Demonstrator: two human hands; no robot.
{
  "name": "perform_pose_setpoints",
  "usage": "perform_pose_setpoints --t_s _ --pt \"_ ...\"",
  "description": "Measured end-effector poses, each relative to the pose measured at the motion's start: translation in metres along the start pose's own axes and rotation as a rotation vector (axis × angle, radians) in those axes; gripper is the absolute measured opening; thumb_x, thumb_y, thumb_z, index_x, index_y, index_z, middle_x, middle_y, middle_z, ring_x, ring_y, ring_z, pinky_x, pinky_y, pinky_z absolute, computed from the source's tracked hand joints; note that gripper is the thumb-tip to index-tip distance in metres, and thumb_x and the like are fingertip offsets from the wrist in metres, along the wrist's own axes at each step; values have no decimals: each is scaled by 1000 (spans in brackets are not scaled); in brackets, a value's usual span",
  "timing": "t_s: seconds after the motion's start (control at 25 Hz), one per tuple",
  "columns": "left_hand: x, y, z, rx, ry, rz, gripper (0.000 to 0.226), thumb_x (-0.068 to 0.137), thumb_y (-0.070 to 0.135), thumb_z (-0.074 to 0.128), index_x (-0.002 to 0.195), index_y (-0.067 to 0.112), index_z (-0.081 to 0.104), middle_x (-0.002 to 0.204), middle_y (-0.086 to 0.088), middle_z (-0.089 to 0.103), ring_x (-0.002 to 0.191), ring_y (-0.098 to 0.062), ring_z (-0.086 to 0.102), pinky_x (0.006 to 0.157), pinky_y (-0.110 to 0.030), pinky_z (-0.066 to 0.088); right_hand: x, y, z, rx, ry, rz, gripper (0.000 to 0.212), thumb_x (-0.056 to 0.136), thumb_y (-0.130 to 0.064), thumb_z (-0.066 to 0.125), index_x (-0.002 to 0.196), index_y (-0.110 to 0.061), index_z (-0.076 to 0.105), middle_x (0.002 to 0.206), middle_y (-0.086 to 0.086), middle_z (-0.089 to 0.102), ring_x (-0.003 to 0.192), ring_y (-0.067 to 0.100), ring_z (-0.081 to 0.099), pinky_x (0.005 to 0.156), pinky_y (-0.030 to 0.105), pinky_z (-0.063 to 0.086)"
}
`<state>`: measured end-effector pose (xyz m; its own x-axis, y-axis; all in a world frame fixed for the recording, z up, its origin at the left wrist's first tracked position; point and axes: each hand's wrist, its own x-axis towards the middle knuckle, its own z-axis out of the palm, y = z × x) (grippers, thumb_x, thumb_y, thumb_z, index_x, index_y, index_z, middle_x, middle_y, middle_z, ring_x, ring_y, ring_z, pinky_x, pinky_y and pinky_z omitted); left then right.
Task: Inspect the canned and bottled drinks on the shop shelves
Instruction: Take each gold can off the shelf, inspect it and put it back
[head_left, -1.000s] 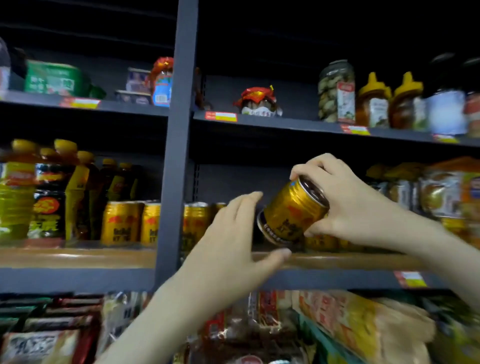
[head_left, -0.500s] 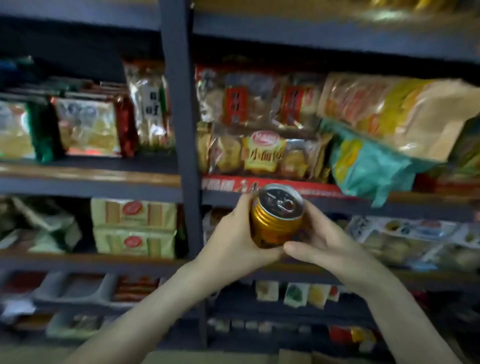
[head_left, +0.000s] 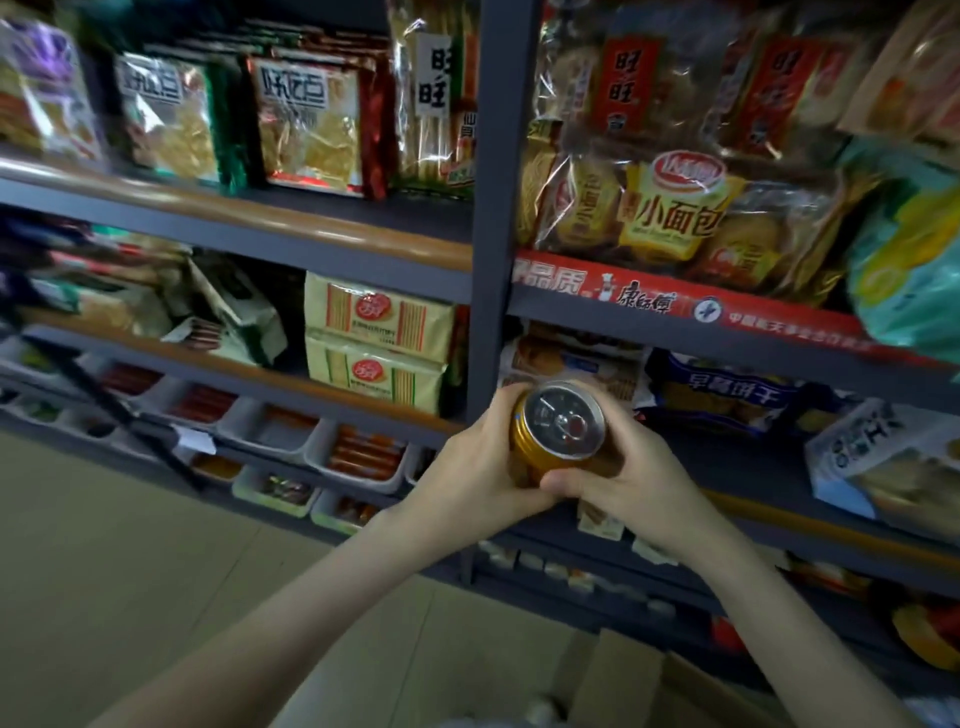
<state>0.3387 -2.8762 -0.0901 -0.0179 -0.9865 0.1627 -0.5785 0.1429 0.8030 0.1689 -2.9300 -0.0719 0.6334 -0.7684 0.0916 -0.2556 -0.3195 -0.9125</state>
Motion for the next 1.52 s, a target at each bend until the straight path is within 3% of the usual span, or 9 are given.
perform_pose_setpoints --t_s 0.2,0.36,0.48,0.64,0.72,0.84,1.04,1.24,1.52 --pt "-8 3 3 -987 -80 -619 63 75 45 75 126 12 56 111 -7 72 103 -21 68 88 -38 55 -9 17 3 -164 -315 -59 105 67 -56 76 143 -59 3 153 -35 -3 143 -8 1 115 21 21" --pt "-4 9 9 -1127 -144 -665 41 101 25 43 138 7 46 139 -17 53 128 -29 51 104 -37 44 -12 27 19 -363 -156 -216 102 76 -12 80 137 -58 13 153 -35 -2 146 0 5 117 29 24" --pt "-8 18 10 -1059 -216 -718 41 102 38 40 133 13 49 133 -9 57 119 -26 55 99 -35 46 -15 36 21 -345 -9 -252 90 73 -5 81 134 -46 30 148 -38 18 142 -1 24 113 21 28" --pt "-17 -2 9 -727 -168 -614 106 65 80 59 150 34 17 153 8 32 136 -7 35 113 -36 30 -21 33 20 -202 48 -43 90 64 -24 87 121 -61 26 120 -32 52 111 -4 56 88 23 51" --pt "-22 -2 7 -434 -101 -312 90 69 76 63 142 40 24 141 22 39 121 13 41 99 -18 39 -22 33 21 -197 61 5 88 63 -25 87 115 -57 23 105 -23 60 95 -2 62 76 29 55" --pt "-29 -3 10 -54 -44 -123 74 61 61 76 124 37 46 113 20 60 104 4 57 86 -23 52 -20 31 27 -231 14 3 88 66 -22 85 112 -56 18 99 -20 59 88 -2 62 71 33 55" --pt "-30 -5 9 -713 123 -490 30 87 40 66 110 24 57 103 3 69 97 -20 68 76 -38 58 -24 30 45 6 14 12 80 72 -35 78 124 -52 19 132 -16 48 115 0 55 91 23 50" --pt "-31 -6 2 -1115 53 -869 48 90 55 53 116 15 60 103 -17 73 88 -30 72 64 -36 60 -28 36 44 -63 -51 -129 77 77 -31 78 132 -43 26 145 -16 31 134 0 35 101 14 39" --pt "-23 -7 -26 -746 -5 -726 48 93 49 52 133 22 51 122 -6 63 102 -15 64 77 -25 53 -19 8 34 -67 -16 -88 64 69 -32 76 117 -50 38 125 -30 41 114 -5 49 83 20 52"
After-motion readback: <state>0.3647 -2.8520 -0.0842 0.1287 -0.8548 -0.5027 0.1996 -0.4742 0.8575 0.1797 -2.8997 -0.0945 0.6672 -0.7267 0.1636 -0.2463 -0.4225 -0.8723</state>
